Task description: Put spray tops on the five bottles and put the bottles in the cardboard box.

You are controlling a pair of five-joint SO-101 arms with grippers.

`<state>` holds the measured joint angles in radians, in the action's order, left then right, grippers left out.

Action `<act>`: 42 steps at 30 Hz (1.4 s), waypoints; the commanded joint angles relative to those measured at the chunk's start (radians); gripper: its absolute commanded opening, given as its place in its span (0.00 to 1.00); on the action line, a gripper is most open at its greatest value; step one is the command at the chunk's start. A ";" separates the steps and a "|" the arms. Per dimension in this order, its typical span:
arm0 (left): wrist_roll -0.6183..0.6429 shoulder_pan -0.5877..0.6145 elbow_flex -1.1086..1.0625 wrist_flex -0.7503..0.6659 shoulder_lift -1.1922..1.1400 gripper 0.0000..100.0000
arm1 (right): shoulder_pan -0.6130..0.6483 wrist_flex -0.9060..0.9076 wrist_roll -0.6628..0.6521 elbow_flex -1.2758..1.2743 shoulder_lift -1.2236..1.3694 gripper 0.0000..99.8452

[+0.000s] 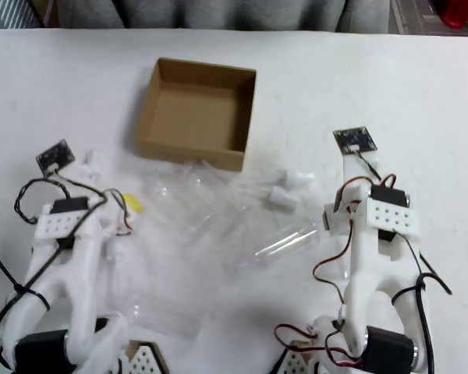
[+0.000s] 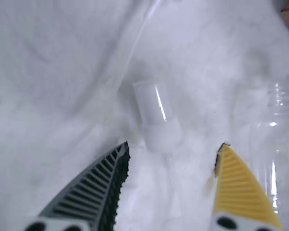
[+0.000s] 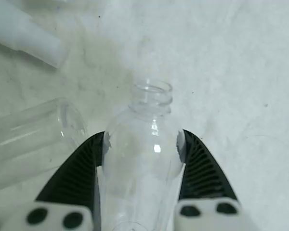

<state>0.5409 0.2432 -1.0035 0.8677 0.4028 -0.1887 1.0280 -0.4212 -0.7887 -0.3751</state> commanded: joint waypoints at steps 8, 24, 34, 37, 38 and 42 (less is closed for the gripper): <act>0.017 0.013 0.117 -0.046 -0.211 0.28 | 0.010 -0.008 -0.018 0.008 -0.036 0.02; 0.005 0.004 0.241 -0.051 -0.366 0.02 | 0.036 -0.013 -0.018 -0.003 -0.036 0.02; -0.138 -0.124 0.270 0.025 -0.079 0.02 | -0.081 0.107 -0.058 0.114 -0.073 0.02; -0.160 -0.183 0.264 0.025 0.051 0.02 | -0.091 0.157 -0.058 0.170 -0.091 0.02; -0.160 -0.205 0.264 0.023 0.091 0.02 | -0.090 0.162 -0.058 0.184 -0.097 0.02; -0.175 -0.300 0.273 0.005 0.240 0.02 | -0.068 0.163 -0.002 0.239 -0.116 0.02</act>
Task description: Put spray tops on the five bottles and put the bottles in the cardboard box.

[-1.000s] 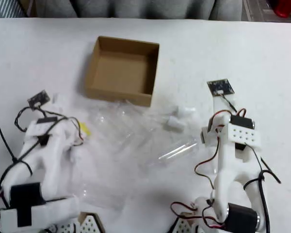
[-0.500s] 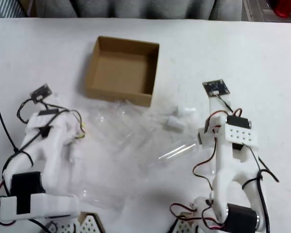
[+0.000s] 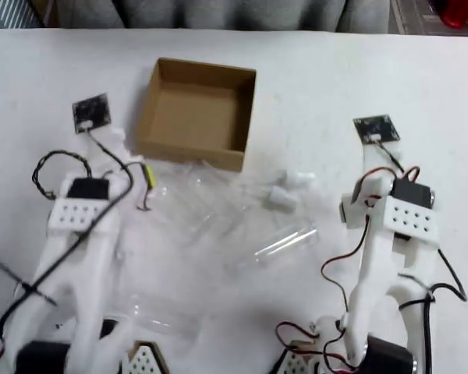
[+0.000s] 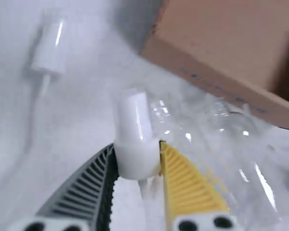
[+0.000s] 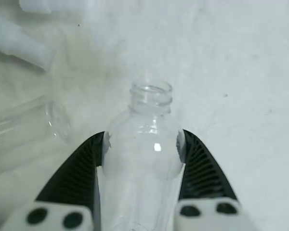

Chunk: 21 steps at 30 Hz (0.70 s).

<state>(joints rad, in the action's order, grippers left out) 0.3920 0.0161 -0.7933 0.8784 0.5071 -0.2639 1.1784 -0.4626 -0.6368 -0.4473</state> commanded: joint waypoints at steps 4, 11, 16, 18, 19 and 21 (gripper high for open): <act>-0.069 -0.147 0.026 -0.074 0.260 0.02 | 0.088 0.004 0.164 0.150 -0.061 0.02; -0.074 -0.124 -0.203 -0.296 0.426 0.02 | 0.332 -0.124 0.288 0.193 -0.065 0.02; -0.074 -0.030 -0.319 -0.419 0.516 0.02 | 0.463 -0.156 0.288 0.193 -0.061 0.02; -0.071 -0.010 -0.331 -0.436 0.533 0.02 | 0.513 -0.156 0.288 0.193 -0.064 0.02; -0.069 -0.005 -0.331 -0.436 0.535 0.02 | 0.541 -0.156 0.288 0.193 -0.065 0.02; -0.068 -0.002 -0.331 -0.450 0.535 0.02 | 0.601 -0.154 0.295 0.193 -0.065 0.02</act>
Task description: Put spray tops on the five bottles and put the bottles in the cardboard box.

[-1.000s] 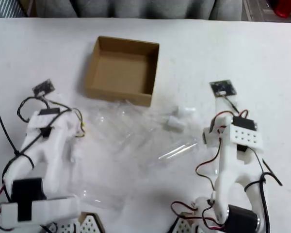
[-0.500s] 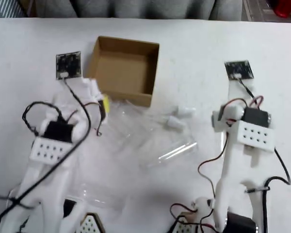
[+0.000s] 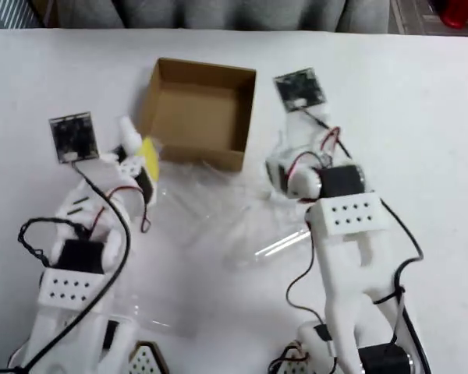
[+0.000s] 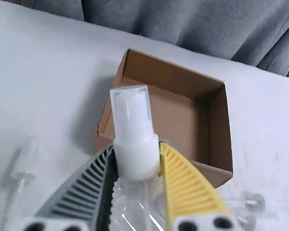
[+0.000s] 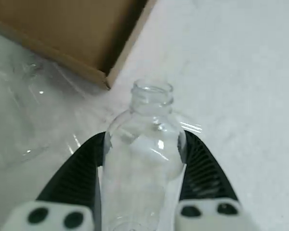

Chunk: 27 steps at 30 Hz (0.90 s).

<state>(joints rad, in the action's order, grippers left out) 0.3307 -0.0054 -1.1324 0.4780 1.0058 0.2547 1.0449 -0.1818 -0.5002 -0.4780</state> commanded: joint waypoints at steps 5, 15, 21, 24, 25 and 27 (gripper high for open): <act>-0.006 0.028 0.008 -0.057 0.036 0.02 | 0.140 -0.036 0.017 0.003 -0.036 0.02; -0.003 0.070 -0.023 -0.190 0.035 0.02 | 0.236 -0.213 0.104 -0.241 -0.199 0.02; 0.143 0.070 -0.026 -0.233 0.035 0.02 | 0.326 -0.464 0.101 -0.486 -0.384 0.02; 0.273 0.070 -0.020 -0.242 0.035 0.02 | 0.357 -0.618 0.098 -0.609 -0.449 0.02; 0.299 0.070 -0.025 -0.267 0.035 0.02 | 0.371 -0.661 0.098 -0.641 -0.464 0.02; 0.322 0.070 -0.041 -0.327 0.035 0.02 | 0.404 -0.742 0.104 -0.700 -0.483 0.02</act>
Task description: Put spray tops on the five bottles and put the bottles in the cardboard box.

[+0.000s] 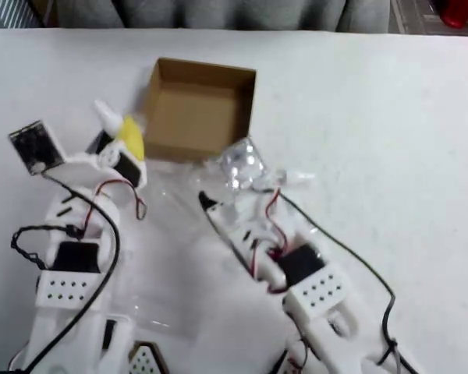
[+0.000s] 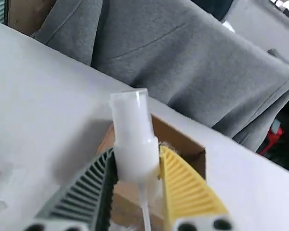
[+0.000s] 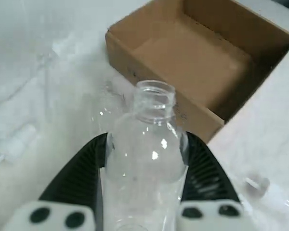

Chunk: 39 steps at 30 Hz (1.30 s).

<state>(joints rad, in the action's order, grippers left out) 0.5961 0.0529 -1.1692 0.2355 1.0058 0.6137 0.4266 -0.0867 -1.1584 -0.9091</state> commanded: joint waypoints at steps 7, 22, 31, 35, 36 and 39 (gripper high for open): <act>0.061 0.033 -0.037 -0.199 0.036 0.02 | 0.159 -0.271 0.009 -0.166 -0.061 0.02; 0.279 0.177 -0.023 -0.226 0.045 0.02 | 0.183 -0.271 0.002 -0.204 -0.061 0.02; 0.275 0.079 -0.038 -0.075 0.242 0.02 | 0.193 -0.266 0.002 -0.210 -0.061 0.02; 0.272 0.019 -0.078 -0.008 0.397 0.02 | 0.193 -0.265 0.002 -0.212 -0.061 0.02; 0.269 0.005 -0.097 -0.005 0.427 0.02 | 0.193 -0.265 0.002 -0.213 -0.061 0.02; 0.209 -0.021 -0.138 -0.005 0.493 0.02 | 0.193 -0.269 0.002 -0.224 -0.068 0.02</act>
<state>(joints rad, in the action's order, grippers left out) 0.8554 0.0683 -1.3027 0.2309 1.4246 0.8025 0.1765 -0.0867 -1.3932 -0.9536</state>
